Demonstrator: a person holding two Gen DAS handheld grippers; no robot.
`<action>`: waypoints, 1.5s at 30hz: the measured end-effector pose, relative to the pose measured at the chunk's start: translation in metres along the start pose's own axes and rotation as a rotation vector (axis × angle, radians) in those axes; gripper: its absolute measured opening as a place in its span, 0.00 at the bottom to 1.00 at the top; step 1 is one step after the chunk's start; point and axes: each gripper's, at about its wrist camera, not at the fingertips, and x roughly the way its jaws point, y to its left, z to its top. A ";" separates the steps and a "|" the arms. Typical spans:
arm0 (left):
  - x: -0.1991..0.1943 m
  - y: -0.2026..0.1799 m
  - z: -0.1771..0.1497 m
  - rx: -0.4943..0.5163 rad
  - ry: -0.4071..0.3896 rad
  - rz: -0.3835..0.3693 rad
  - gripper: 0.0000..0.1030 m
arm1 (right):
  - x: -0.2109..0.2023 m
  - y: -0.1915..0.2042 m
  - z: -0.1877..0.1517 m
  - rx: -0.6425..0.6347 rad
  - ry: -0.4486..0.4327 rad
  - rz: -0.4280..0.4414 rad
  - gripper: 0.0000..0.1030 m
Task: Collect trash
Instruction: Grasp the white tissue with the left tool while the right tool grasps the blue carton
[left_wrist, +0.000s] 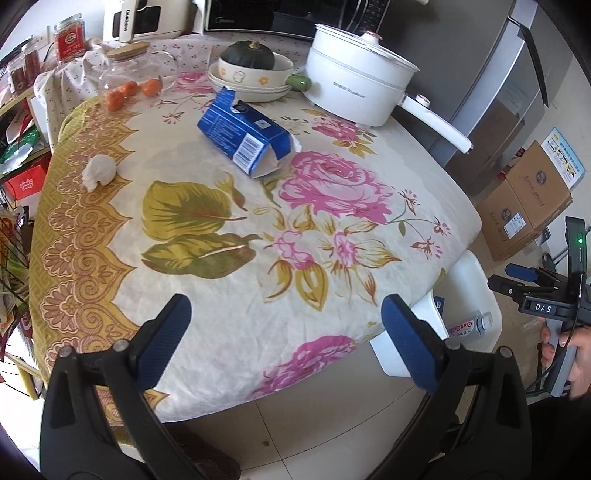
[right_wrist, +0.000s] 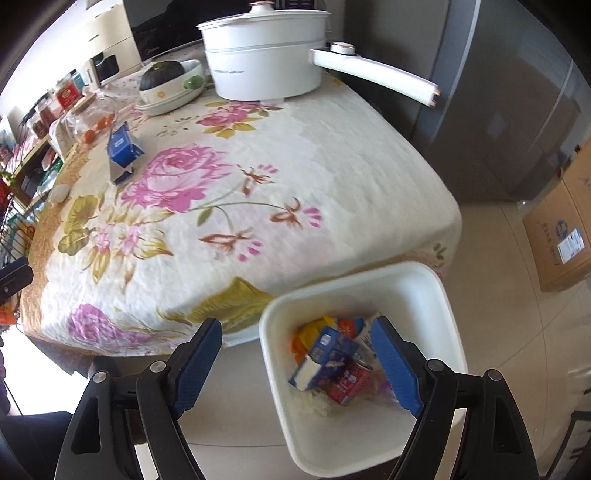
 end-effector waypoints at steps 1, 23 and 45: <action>-0.002 0.007 0.000 -0.010 -0.005 0.004 0.99 | 0.001 0.006 0.002 -0.004 -0.001 0.003 0.82; 0.042 0.170 0.026 -0.176 -0.059 0.204 0.99 | 0.076 0.140 0.085 -0.043 -0.047 0.185 0.83; 0.094 0.203 0.093 -0.130 -0.157 0.153 0.70 | 0.158 0.225 0.173 -0.102 -0.165 0.425 0.84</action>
